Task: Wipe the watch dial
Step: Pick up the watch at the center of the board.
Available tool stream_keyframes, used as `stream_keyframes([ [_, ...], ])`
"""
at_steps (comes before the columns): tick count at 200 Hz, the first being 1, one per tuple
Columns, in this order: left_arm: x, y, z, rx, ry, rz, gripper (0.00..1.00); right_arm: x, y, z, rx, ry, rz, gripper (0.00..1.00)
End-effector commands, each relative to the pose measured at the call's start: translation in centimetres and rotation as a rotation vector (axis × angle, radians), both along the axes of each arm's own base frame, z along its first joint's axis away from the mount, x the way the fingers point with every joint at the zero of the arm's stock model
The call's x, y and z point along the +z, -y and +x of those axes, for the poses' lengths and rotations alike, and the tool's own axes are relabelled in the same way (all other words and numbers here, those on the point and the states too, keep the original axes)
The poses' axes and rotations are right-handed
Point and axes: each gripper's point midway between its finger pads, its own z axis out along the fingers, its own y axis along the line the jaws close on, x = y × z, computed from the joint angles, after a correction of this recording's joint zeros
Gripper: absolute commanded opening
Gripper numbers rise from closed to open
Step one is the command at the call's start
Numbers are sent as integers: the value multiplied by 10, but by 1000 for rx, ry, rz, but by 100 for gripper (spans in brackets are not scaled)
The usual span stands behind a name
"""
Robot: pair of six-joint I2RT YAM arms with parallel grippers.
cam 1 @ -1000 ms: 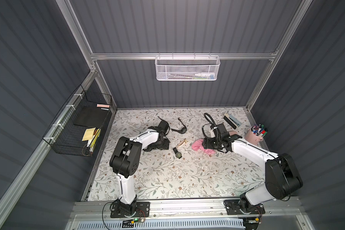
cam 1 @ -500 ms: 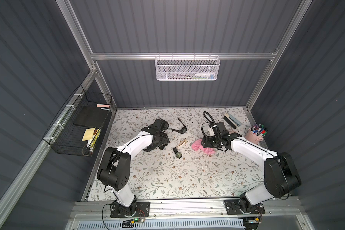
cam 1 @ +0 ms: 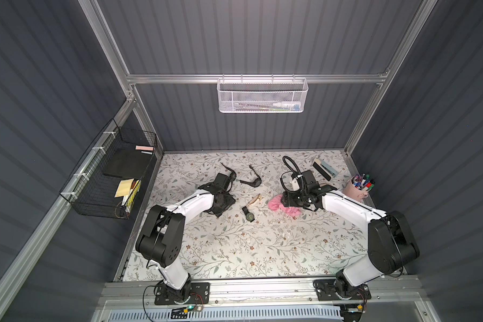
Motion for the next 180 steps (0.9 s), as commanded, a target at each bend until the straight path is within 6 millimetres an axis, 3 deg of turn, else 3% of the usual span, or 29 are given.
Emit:
stream_keyframes([
  [1, -3, 1, 4, 11, 9, 10, 63, 7, 0, 5, 11, 10, -8, 74],
  [85, -29, 3, 10, -13, -25, 41, 55, 13, 4, 7, 1, 21, -32, 75],
  [180, -46, 11, 12, -99, -66, 39, 34, 23, 2, 15, 7, 41, -32, 75],
])
